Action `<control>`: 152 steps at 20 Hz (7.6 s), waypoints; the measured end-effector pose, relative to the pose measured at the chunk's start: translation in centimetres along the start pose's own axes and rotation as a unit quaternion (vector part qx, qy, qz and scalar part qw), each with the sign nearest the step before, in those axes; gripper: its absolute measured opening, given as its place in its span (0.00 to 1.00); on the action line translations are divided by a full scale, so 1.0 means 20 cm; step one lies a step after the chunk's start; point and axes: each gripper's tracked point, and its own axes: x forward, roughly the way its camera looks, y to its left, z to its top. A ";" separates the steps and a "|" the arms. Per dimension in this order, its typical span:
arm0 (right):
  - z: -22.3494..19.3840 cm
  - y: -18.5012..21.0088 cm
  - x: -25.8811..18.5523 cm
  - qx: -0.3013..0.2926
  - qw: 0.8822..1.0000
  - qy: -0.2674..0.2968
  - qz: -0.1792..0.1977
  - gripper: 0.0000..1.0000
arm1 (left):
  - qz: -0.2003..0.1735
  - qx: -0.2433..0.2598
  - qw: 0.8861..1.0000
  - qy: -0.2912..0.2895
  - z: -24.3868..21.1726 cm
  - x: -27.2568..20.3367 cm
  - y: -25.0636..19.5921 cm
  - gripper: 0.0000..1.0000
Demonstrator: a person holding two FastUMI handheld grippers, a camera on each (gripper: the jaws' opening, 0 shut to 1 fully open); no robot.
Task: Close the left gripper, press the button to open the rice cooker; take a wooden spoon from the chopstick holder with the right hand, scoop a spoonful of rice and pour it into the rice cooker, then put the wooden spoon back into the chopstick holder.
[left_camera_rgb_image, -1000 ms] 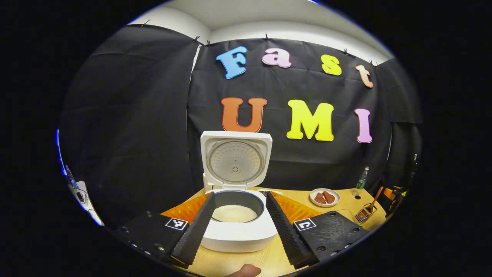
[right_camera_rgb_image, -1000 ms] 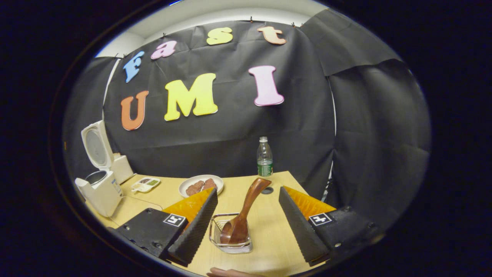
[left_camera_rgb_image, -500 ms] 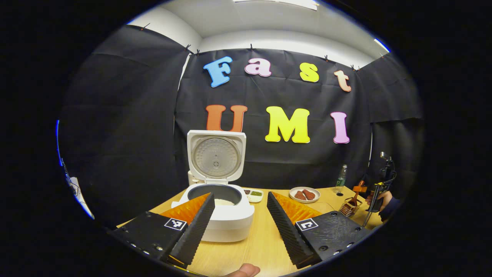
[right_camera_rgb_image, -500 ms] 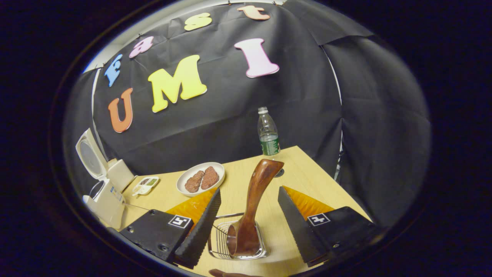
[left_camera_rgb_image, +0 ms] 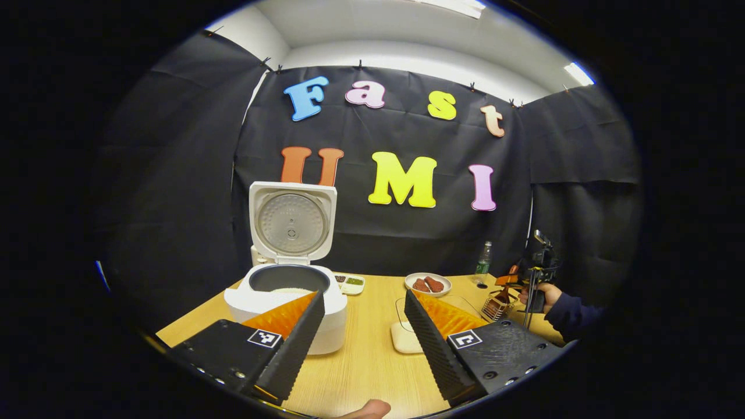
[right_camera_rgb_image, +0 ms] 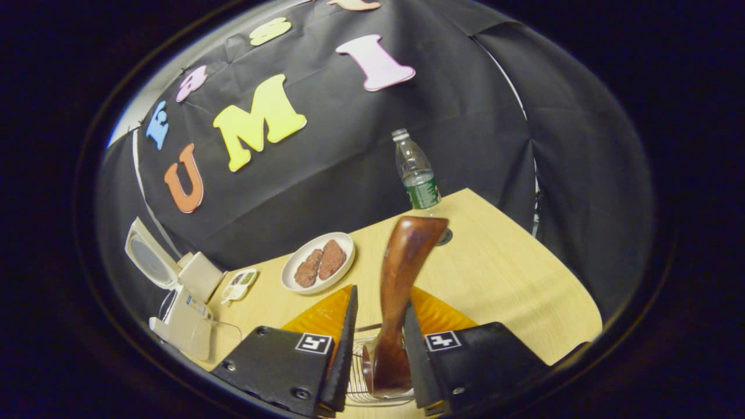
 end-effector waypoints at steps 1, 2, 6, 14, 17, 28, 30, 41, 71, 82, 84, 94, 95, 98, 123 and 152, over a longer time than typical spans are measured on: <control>0.01 -0.01 -0.01 0.006 1.000 0.000 -0.007 0.33 | -0.003 0.002 1.000 -0.002 0.00 -0.01 0.00 0.88; 0.00 -0.04 -0.01 0.006 1.000 -0.001 -0.020 0.20 | -0.002 0.004 1.000 -0.005 0.00 -0.02 0.01 0.88; 0.05 -0.04 -0.10 -0.011 0.999 -0.018 -0.039 0.13 | 0.000 0.007 1.000 -0.009 -0.01 -0.06 0.05 0.88; 0.33 0.28 -0.48 -0.080 0.989 -0.114 -0.054 0.09 | -0.019 0.002 1.000 -0.018 -0.02 -0.08 0.07 0.88; 0.37 0.47 -0.60 -0.100 0.985 -0.133 -0.048 0.09 | -0.024 0.005 1.000 -0.019 -0.03 -0.09 0.08 0.88; -0.01 1.15 -0.47 -0.170 0.980 -0.102 -0.008 0.08 | -0.023 0.008 1.000 -0.007 -0.10 -0.04 0.09 0.89; -0.10 1.20 -0.40 -0.187 0.977 -0.102 -0.018 0.09 | -0.019 0.011 1.000 -0.005 -0.10 -0.04 0.11 0.88; -0.53 1.15 -0.05 -0.276 0.953 -0.075 -0.103 0.09 | -0.014 0.002 1.000 0.002 -0.12 -0.02 0.18 0.88; -0.59 1.27 -0.08 0.153 0.967 0.102 0.177 0.08 | -0.008 -0.017 1.000 0.023 -0.17 -0.01 0.24 0.92; -0.18 0.96 -0.22 0.383 0.898 -0.010 0.215 0.06 | 0.004 -0.012 0.999 0.039 -0.18 0.00 0.27 0.92; -0.07 0.89 -0.27 0.451 0.864 -0.028 0.223 0.08 | 0.018 -0.003 0.999 0.033 -0.16 0.00 0.30 0.92; -0.03 1.10 -0.30 0.468 0.852 -0.016 0.235 0.08 | 0.037 0.019 0.999 -0.013 -0.04 -0.13 0.38 0.92; -0.03 1.16 -0.30 0.463 0.854 -0.014 0.236 0.11 | 0.041 0.022 0.999 -0.011 -0.04 -0.15 0.40 0.92; -0.02 1.37 -0.30 0.430 0.869 -0.003 0.245 0.08 | 0.061 0.030 0.998 -0.007 -0.04 -0.21 0.47 0.92; -0.08 3.04 0.03 -0.140 0.959 -0.108 0.220 0.08 | 0.103 0.018 0.994 0.028 -0.13 -0.41 0.67 0.92; -0.20 2.86 -0.33 -0.383 0.873 -0.224 0.201 0.11 | 0.105 -0.005 0.994 0.029 -0.12 -0.27 0.56 0.92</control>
